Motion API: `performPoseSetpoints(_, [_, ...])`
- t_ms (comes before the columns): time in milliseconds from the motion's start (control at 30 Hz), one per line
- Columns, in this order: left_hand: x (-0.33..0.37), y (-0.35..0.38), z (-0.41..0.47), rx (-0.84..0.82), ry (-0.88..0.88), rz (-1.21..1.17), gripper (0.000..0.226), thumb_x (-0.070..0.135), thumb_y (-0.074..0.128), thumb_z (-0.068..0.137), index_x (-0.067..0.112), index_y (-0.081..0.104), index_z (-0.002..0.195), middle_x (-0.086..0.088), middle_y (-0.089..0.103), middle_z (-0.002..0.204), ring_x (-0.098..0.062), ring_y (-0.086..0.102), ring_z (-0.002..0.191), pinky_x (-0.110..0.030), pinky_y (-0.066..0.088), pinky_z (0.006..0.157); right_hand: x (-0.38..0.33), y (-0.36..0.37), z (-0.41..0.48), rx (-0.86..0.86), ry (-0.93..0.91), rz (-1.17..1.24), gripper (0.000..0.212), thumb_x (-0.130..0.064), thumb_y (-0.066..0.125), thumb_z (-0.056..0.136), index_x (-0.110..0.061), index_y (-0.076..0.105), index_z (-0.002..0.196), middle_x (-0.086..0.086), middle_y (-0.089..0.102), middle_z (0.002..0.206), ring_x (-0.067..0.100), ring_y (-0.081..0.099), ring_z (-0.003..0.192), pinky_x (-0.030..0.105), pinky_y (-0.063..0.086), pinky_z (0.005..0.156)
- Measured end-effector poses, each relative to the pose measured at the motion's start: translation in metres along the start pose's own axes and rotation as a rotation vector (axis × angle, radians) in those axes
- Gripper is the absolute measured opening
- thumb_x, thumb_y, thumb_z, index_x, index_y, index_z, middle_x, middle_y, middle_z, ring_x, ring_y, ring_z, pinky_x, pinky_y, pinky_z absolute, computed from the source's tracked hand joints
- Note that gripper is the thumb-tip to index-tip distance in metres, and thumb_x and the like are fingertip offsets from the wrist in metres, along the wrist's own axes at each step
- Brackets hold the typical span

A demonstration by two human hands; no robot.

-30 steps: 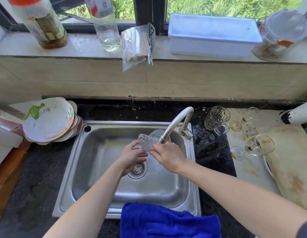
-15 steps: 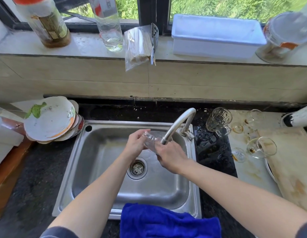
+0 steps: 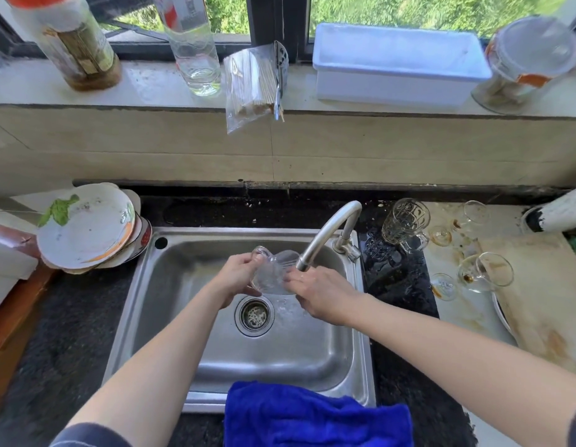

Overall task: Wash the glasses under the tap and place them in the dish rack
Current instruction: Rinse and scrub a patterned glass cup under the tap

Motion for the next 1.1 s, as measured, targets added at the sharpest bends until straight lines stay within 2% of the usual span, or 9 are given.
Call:
performPoseSetpoints(133, [-0.003,0.008,-0.005,-0.059,-0.04,-0.082,0.026,0.034,0.052,0.097,0.014,0.066,0.103,-0.011,0.066,0.094,-0.023,0.06,0.071,-0.034,0.055,0.063,-0.001,-0.004,0.011,0.04,0.077,0.057,0.029,-0.023,0.051,0.095,-0.008,0.06,0.119,0.014,0.066,0.114,0.038,0.061,0.098,0.042,0.049,0.078])
performPoseSetpoints(267, [-0.03,0.026,-0.008,-0.097,-0.173,-0.608,0.032,0.041,0.052,0.093,0.021,0.059,0.116,-0.015,0.067,0.109,-0.033,0.063,0.088,-0.044,0.049,0.087,-0.001,-0.012,0.01,0.138,0.183,0.219,0.024,-0.028,0.052,0.095,-0.007,0.062,0.096,0.017,0.069,0.093,0.039,0.062,0.089,0.042,0.049,0.072])
performPoseSetpoints(367, [-0.041,0.049,-0.004,-0.129,-0.223,-0.813,0.04,0.04,0.043,0.095,0.011,0.061,0.118,-0.012,0.07,0.104,-0.027,0.066,0.086,-0.038,0.049,0.08,-0.013,-0.015,0.012,0.198,0.172,0.253,0.021,-0.024,0.055,0.092,-0.007,0.06,0.08,0.015,0.067,0.084,0.038,0.063,0.079,0.043,0.048,0.063])
performPoseSetpoints(500, [-0.038,0.034,0.004,-0.049,-0.2,-0.693,0.047,0.043,0.043,0.094,0.008,0.063,0.119,-0.015,0.069,0.105,-0.025,0.064,0.088,-0.035,0.049,0.074,-0.021,-0.014,-0.003,0.225,0.027,0.243,0.011,-0.014,0.057,0.087,-0.008,0.067,0.086,0.008,0.068,0.084,0.03,0.063,0.077,0.043,0.054,0.062])
performPoseSetpoints(633, [-0.029,0.031,0.009,-0.062,-0.185,-0.511,0.065,0.049,0.069,0.067,0.007,0.064,0.117,-0.015,0.063,0.103,-0.025,0.057,0.074,-0.031,0.043,0.063,-0.012,-0.018,-0.001,0.18,0.008,-0.011,0.035,-0.003,0.064,0.077,-0.004,0.065,0.112,0.01,0.069,0.108,0.032,0.066,0.088,0.039,0.054,0.064])
performPoseSetpoints(700, [-0.022,0.033,0.011,-0.084,-0.191,-0.46,0.059,0.049,0.07,0.062,0.013,0.065,0.109,-0.012,0.061,0.093,-0.023,0.055,0.067,-0.028,0.04,0.057,-0.014,-0.012,0.006,0.117,0.04,-0.027,0.034,-0.004,0.054,0.084,0.002,0.06,0.117,0.015,0.063,0.121,0.037,0.062,0.101,0.043,0.051,0.076])
performPoseSetpoints(833, [-0.017,0.014,0.01,-0.076,-0.235,-0.387,0.035,0.044,0.061,0.076,0.016,0.064,0.096,-0.007,0.06,0.082,-0.02,0.052,0.059,-0.024,0.036,0.052,-0.012,-0.012,-0.009,0.187,-0.097,0.096,0.047,0.003,0.055,0.079,-0.012,0.063,0.122,0.007,0.063,0.128,0.029,0.062,0.112,0.041,0.053,0.083])
performPoseSetpoints(967, [-0.019,0.035,0.001,-0.172,-0.275,-0.362,0.027,0.034,0.048,0.088,0.018,0.061,0.071,0.002,0.057,0.058,-0.013,0.051,0.045,-0.017,0.037,0.044,-0.022,-0.014,0.005,0.136,-0.069,0.02,0.031,0.001,0.071,0.063,-0.007,0.069,0.093,0.011,0.069,0.1,0.034,0.067,0.075,0.037,0.056,0.053])
performPoseSetpoints(1100, [-0.03,0.012,0.002,-0.079,-0.317,-0.267,0.019,0.033,0.051,0.083,0.021,0.061,0.074,0.003,0.058,0.065,-0.014,0.053,0.05,-0.021,0.041,0.05,-0.017,-0.012,-0.007,0.144,-0.174,0.06,0.046,0.002,0.061,0.074,-0.017,0.066,0.116,0.005,0.064,0.123,0.029,0.062,0.112,0.035,0.052,0.072])
Point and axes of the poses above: each hand's wrist, its own z-axis towards the middle knuckle, its own y-axis out of the palm, x = y × z, the point moved 9 cm from there along z, towards the middle knuckle
